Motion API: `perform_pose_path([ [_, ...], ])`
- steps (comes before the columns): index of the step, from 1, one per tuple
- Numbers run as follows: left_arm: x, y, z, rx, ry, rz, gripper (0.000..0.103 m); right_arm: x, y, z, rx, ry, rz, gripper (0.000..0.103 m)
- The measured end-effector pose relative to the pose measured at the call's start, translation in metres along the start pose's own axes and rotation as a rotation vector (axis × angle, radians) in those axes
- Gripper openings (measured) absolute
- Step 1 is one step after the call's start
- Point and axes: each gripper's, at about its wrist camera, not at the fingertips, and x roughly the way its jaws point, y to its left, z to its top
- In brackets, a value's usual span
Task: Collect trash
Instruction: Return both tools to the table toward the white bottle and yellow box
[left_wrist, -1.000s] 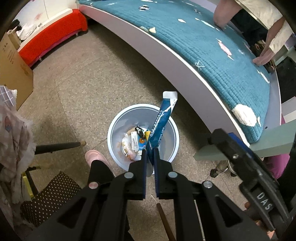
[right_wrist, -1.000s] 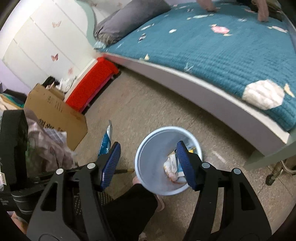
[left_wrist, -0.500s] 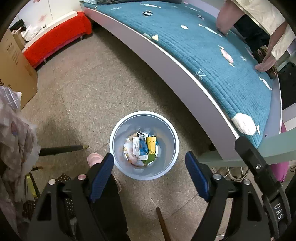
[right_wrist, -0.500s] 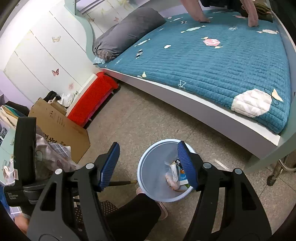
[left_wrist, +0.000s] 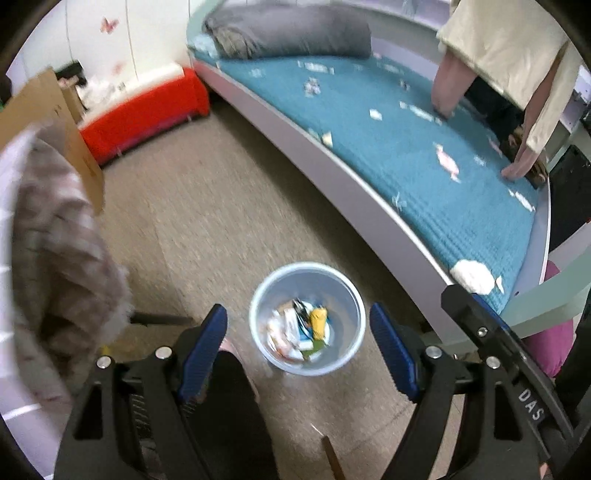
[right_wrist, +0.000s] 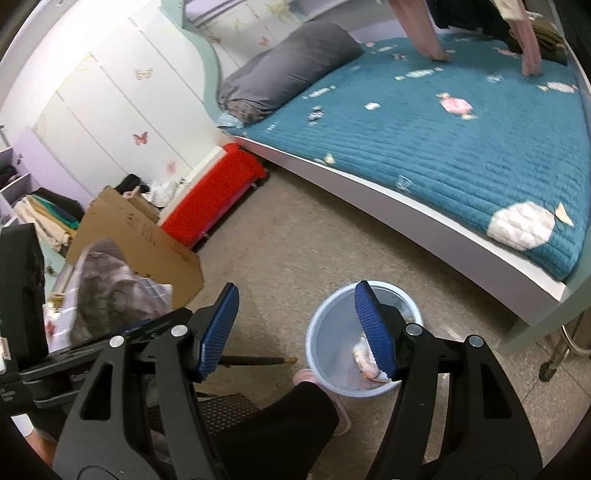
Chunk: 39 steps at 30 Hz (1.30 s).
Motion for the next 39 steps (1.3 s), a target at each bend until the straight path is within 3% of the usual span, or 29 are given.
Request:
perform_pose_path([
  [6, -0.081, 0.033, 0.0, 0.01, -0.157, 0.06, 0.078, -0.021, 0.063, 0.008, -0.105, -0.013, 0.102, 0.065],
  [15, -0.168, 0.135, -0.007, -0.112, -0.24, 0.165, 0.078, -0.022, 0.21, 0.001, -0.378, 0.036, 0.256, 0.065],
  [20, -0.189, 0.212, -0.011, -0.216, -0.239, 0.253, 0.078, 0.002, 0.288, -0.013, -0.524, 0.107, 0.302, 0.065],
  [29, -0.223, 0.352, -0.033, -0.415, -0.243, 0.331, 0.078, 0.061, 0.409, -0.055, -0.751, 0.256, 0.335, 0.065],
  [33, -0.231, 0.379, -0.037, -0.435, -0.245, 0.358, 0.078, 0.088, 0.456, -0.078, -0.832, 0.314, 0.349, 0.065],
  [39, -0.232, 0.401, -0.037, -0.438, -0.244, 0.413, 0.078, 0.123, 0.494, -0.103, -0.905, 0.379, 0.325, 0.065],
])
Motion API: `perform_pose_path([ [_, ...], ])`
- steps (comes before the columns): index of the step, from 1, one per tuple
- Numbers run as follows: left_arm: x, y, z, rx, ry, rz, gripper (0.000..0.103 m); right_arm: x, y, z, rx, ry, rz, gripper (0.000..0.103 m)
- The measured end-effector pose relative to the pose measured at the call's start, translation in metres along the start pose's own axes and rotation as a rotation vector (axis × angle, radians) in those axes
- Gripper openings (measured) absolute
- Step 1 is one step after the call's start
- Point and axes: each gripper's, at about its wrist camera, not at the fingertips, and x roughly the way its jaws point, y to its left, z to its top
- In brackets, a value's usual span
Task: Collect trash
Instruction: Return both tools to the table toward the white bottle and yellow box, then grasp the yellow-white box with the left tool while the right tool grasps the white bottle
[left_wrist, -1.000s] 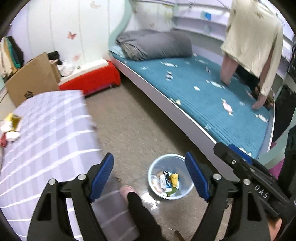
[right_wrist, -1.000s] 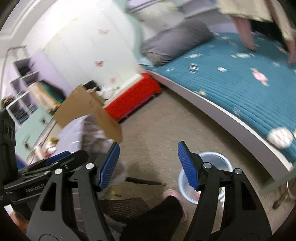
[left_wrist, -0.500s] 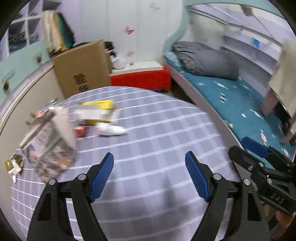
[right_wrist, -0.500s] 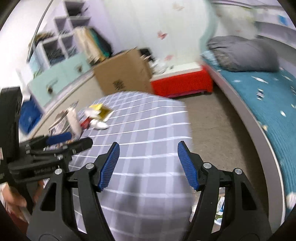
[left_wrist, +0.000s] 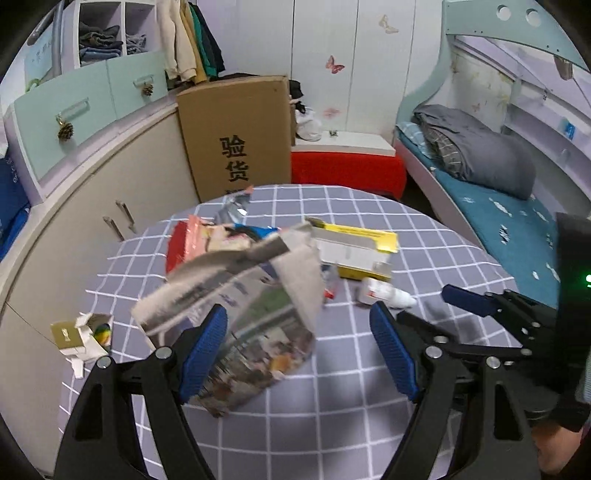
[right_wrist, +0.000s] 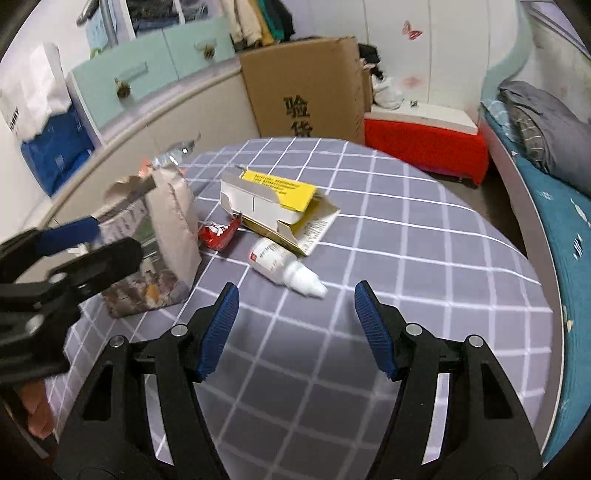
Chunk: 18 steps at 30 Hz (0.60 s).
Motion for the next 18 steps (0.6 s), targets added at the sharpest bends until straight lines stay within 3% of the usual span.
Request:
perform_pose_path([
  [4, 0.004, 0.002, 0.004, 0.019, -0.011, 0.037, 0.078, 0.019, 0.007, 0.009, -0.031, 0.026, -0.005, 0.061],
  [6, 0.005, -0.002, 0.005, 0.03, -0.009, 0.042, 0.078, 0.027, 0.007, 0.011, -0.043, 0.054, 0.009, 0.036],
  [10, 0.01, -0.016, 0.012, 0.049, -0.009, 0.034, 0.078, 0.026, 0.001, 0.01, -0.065, 0.058, 0.017, 0.027],
  [11, 0.012, -0.021, 0.013, 0.06, -0.008, 0.036, 0.078, 0.022, -0.005, 0.007, -0.065, 0.054, 0.023, 0.02],
  [18, 0.03, -0.078, 0.017, 0.191, -0.008, 0.101, 0.078, -0.008, -0.053, -0.015, -0.013, 0.017, 0.03, 0.019],
])
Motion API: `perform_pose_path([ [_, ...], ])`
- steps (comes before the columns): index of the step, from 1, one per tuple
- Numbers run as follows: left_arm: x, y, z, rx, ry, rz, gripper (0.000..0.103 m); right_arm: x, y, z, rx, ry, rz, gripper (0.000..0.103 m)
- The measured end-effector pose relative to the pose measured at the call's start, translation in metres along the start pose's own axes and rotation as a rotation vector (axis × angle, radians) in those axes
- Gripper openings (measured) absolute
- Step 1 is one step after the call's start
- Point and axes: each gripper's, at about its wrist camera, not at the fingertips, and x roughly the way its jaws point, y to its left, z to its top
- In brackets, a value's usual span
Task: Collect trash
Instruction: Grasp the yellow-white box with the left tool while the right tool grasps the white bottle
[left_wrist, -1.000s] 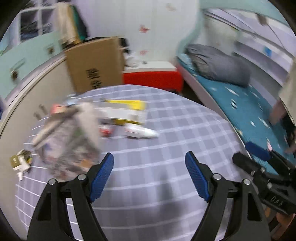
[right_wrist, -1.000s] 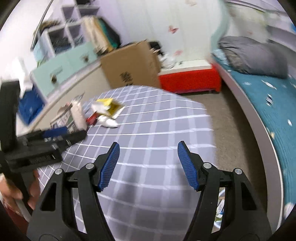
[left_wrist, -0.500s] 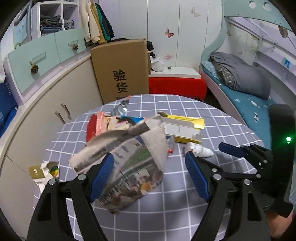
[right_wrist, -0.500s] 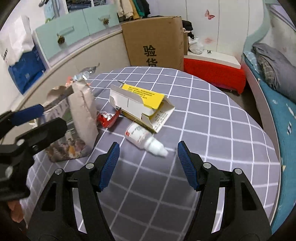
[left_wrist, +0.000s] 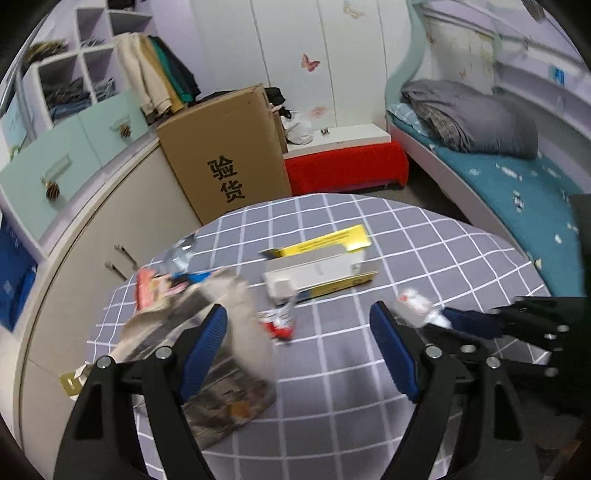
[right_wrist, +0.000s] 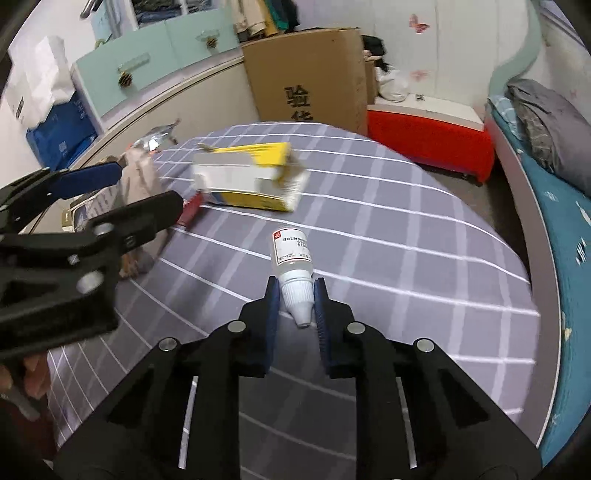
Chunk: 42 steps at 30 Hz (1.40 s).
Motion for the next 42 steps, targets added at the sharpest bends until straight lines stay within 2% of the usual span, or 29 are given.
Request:
perform_pose_path([
  [6, 0.025, -0.035, 0.018, 0.021, 0.04, 0.075, 0.078, -0.021, -0.061, -0.004, 0.144, -0.071, -0.02, 0.019],
  [10, 0.049, -0.06, 0.032, 0.069, 0.069, 0.192, 0.078, -0.023, -0.074, -0.001, 0.184, -0.095, 0.01, 0.019],
  [11, 0.059, -0.065, 0.035, 0.078, 0.098, 0.219, 0.078, -0.022, -0.077, 0.001, 0.19, -0.095, 0.022, 0.019],
  [14, 0.076, -0.07, 0.041, 0.087, 0.123, 0.309, 0.078, -0.019, -0.08, 0.005, 0.195, -0.096, 0.046, 0.019],
  [16, 0.078, -0.069, 0.043, 0.085, 0.129, 0.326, 0.078, -0.017, -0.079, 0.008, 0.187, -0.097, 0.054, 0.019],
  [17, 0.078, -0.069, 0.042, 0.089, 0.127, 0.332, 0.075, -0.016, -0.078, 0.009, 0.184, -0.096, 0.06, 0.019],
  [18, 0.078, -0.068, 0.042, 0.096, 0.127, 0.348, 0.064, -0.015, -0.077, 0.01, 0.183, -0.098, 0.066, 0.019],
  [19, 0.078, -0.068, 0.042, 0.099, 0.13, 0.357, 0.058, -0.014, -0.076, 0.011, 0.183, -0.099, 0.068, 0.019],
  [20, 0.078, -0.066, 0.041, 0.093, 0.143, 0.337, 0.035, -0.014, -0.075, 0.011, 0.183, -0.099, 0.075, 0.017],
  [21, 0.078, -0.062, 0.041, 0.075, 0.163, 0.321, 0.019, -0.014, -0.075, 0.011, 0.182, -0.099, 0.077, 0.017],
  [22, 0.079, -0.059, 0.042, 0.069, 0.169, 0.313, 0.015, -0.014, -0.073, 0.011, 0.181, -0.1, 0.078, 0.017],
  [26, 0.065, -0.047, 0.035, 0.04, 0.146, 0.261, 0.011, -0.014, -0.068, 0.01, 0.169, -0.095, 0.071, 0.017],
  [31, 0.03, -0.034, 0.021, -0.016, 0.079, 0.12, 0.007, -0.024, -0.061, 0.002, 0.172, -0.113, 0.057, 0.017],
  [35, 0.0, -0.034, 0.007, -0.026, 0.042, 0.008, 0.007, -0.033, -0.054, -0.004, 0.172, -0.119, 0.049, 0.017],
  [42, -0.036, -0.048, -0.015, -0.033, 0.027, -0.111, 0.007, -0.061, -0.049, -0.023, 0.19, -0.151, 0.05, 0.017],
])
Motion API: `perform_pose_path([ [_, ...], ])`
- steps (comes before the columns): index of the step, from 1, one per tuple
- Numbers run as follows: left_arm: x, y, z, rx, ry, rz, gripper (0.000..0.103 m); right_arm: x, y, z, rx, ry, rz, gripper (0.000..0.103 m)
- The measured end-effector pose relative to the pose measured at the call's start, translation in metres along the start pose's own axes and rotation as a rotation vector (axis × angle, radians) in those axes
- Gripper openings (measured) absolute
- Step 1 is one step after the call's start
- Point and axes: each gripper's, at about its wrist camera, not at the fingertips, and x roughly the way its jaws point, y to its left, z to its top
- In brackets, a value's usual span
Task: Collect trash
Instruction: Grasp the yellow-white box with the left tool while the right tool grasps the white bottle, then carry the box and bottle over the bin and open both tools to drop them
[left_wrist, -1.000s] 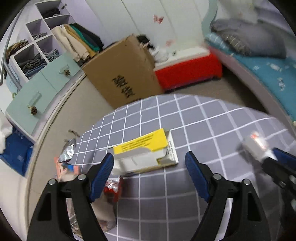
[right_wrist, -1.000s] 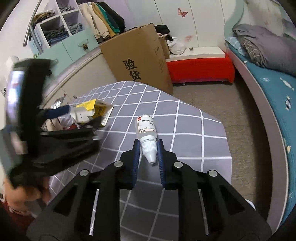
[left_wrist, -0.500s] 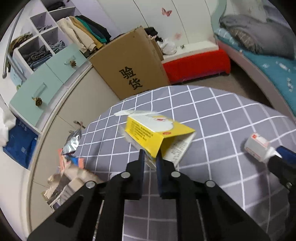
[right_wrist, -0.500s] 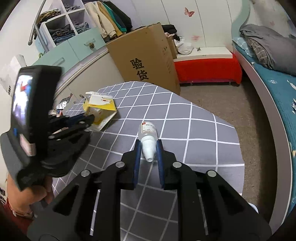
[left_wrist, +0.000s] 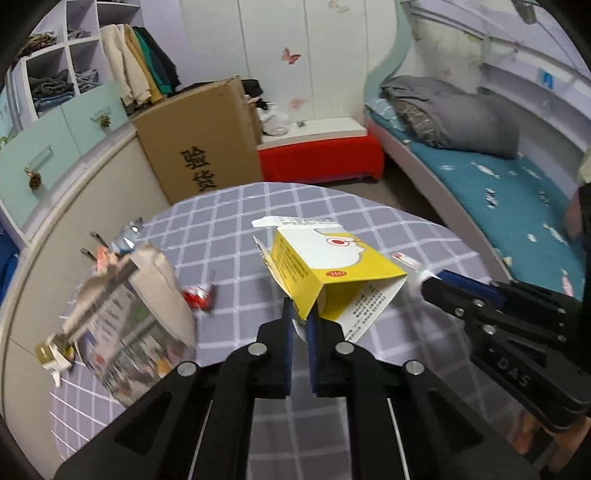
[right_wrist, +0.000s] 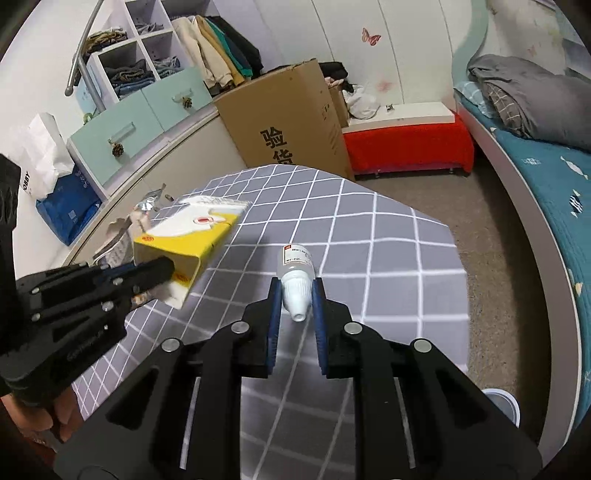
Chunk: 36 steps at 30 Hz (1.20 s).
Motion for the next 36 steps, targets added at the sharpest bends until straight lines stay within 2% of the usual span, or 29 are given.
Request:
perform_pose_path([
  [4, -0.018, -0.02, -0.011, 0.023, -0.018, -0.038, 0.007, -0.03, -0.012, -0.015, 0.035, -0.04, -0.002, 0.017],
  [8, -0.033, -0.054, -0.021, 0.041, -0.024, -0.118, 0.007, -0.071, -0.035, -0.036, 0.086, -0.099, -0.019, 0.017],
  [12, -0.044, -0.107, -0.032, 0.073, -0.019, -0.234, 0.007, -0.114, -0.069, -0.063, 0.165, -0.16, -0.048, 0.017],
  [16, -0.039, -0.164, -0.048, 0.096, 0.023, -0.368, 0.007, -0.153, -0.118, -0.106, 0.271, -0.197, -0.128, 0.017],
  [17, -0.035, -0.185, -0.054, 0.108, 0.044, -0.403, 0.007, -0.159, -0.131, -0.118, 0.297, -0.199, -0.156, 0.017],
  [20, -0.022, -0.228, -0.072, 0.157, 0.09, -0.448, 0.007, -0.169, -0.165, -0.154, 0.381, -0.182, -0.206, 0.017],
  [24, 0.019, -0.279, -0.106, 0.188, 0.206, -0.497, 0.007, -0.162, -0.208, -0.206, 0.495, -0.124, -0.278, 0.017],
  [27, 0.048, -0.3, -0.126, 0.195, 0.28, -0.504, 0.007, -0.155, -0.231, -0.233, 0.556, -0.101, -0.299, 0.017],
  [31, 0.081, -0.314, -0.141, 0.193, 0.336, -0.497, 0.007, -0.137, -0.259, -0.253, 0.627, -0.108, -0.297, 0.018],
  [32, 0.087, -0.315, -0.142, 0.189, 0.345, -0.497, 0.007, -0.131, -0.265, -0.256, 0.638, -0.108, -0.305, 0.022],
  [33, 0.094, -0.316, -0.142, 0.184, 0.356, -0.496, 0.007, -0.125, -0.272, -0.26, 0.653, -0.1, -0.308, 0.047],
  [34, 0.1, -0.317, -0.143, 0.183, 0.368, -0.49, 0.007, -0.12, -0.277, -0.263, 0.67, -0.09, -0.316, 0.061],
  [35, 0.106, -0.317, -0.145, 0.187, 0.376, -0.487, 0.007, -0.117, -0.282, -0.266, 0.679, -0.086, -0.331, 0.065],
  [36, 0.111, -0.317, -0.147, 0.193, 0.383, -0.487, 0.007, -0.113, -0.285, -0.271, 0.682, -0.068, -0.343, 0.065],
])
